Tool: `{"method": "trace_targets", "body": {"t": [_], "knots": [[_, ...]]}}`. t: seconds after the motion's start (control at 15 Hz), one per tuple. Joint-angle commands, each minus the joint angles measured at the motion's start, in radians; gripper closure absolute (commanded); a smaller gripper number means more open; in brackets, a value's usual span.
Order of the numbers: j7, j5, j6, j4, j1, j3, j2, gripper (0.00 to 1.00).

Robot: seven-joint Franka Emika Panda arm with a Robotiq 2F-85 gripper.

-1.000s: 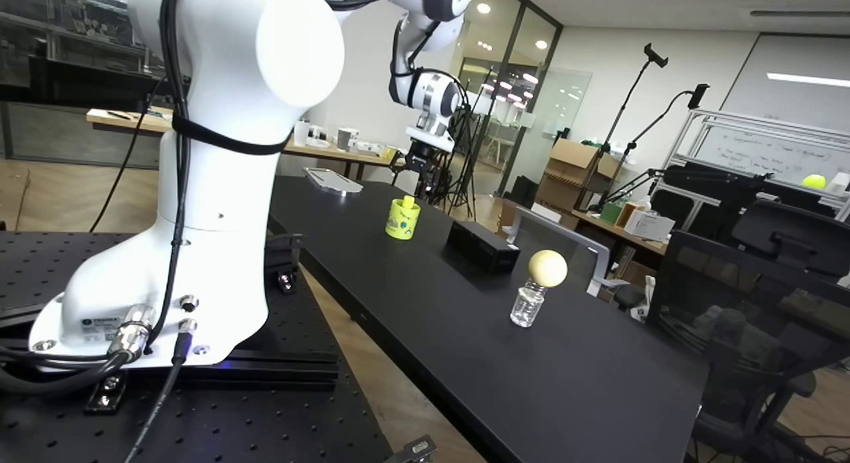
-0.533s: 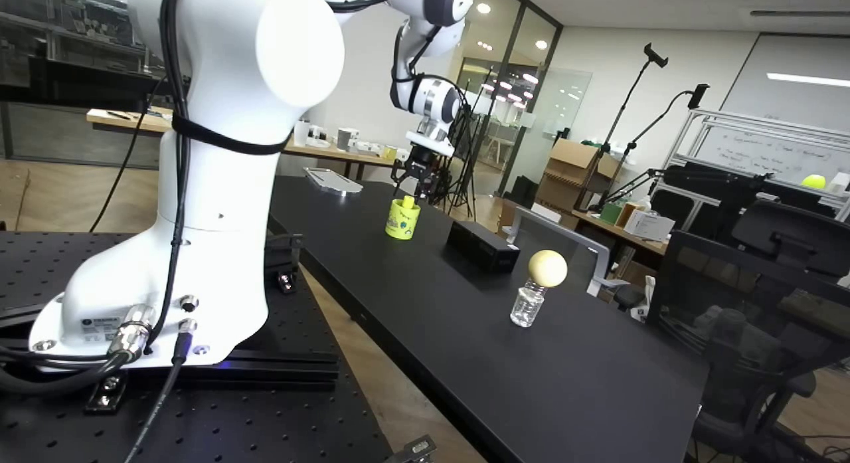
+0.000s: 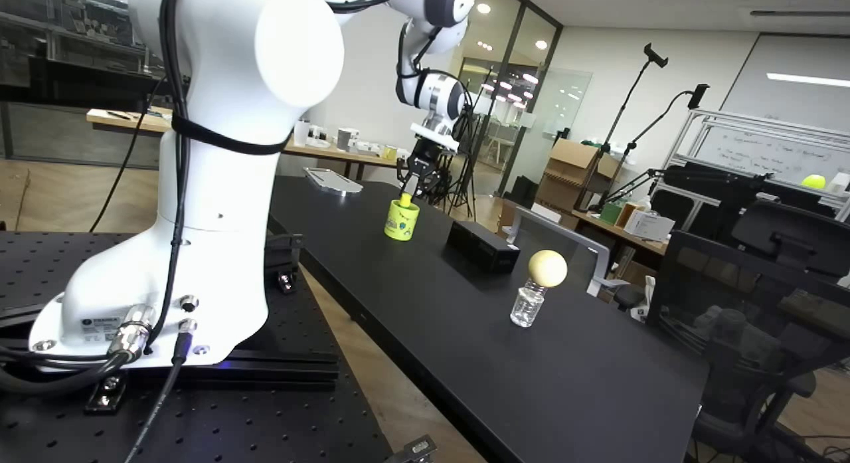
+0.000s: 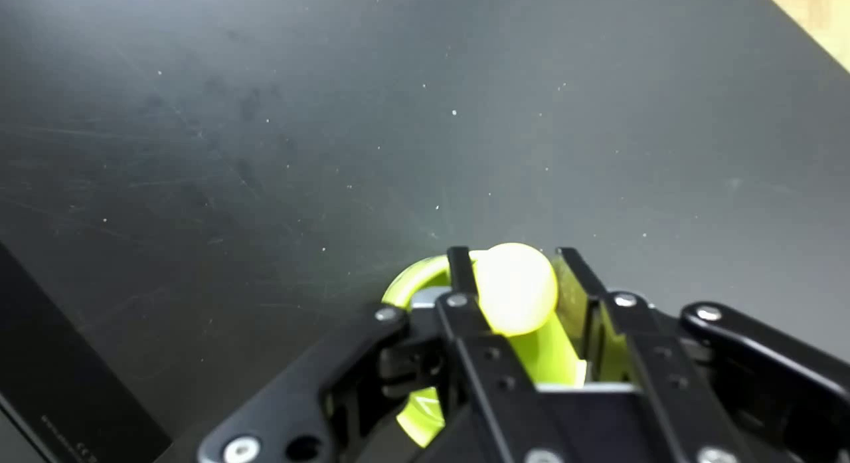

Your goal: Remove the glue from the mug and place it on the table

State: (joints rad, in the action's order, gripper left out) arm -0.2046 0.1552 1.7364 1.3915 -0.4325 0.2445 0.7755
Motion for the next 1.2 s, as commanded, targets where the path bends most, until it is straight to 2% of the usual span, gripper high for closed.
{"method": "trace_targets", "body": {"t": [0.0,0.4,0.6,0.8,1.13], "knots": [[-0.012,-0.024,-0.079,-0.050,0.020,0.009,-0.004,0.91],[-0.029,-0.027,-0.107,-0.097,0.043,0.003,-0.066,0.91],[-0.085,-0.042,-0.150,-0.112,0.074,0.007,-0.101,0.91],[-0.181,-0.078,-0.126,-0.070,0.129,0.017,-0.144,0.91],[-0.237,-0.104,-0.146,-0.001,0.199,-0.007,-0.168,0.91]]}}
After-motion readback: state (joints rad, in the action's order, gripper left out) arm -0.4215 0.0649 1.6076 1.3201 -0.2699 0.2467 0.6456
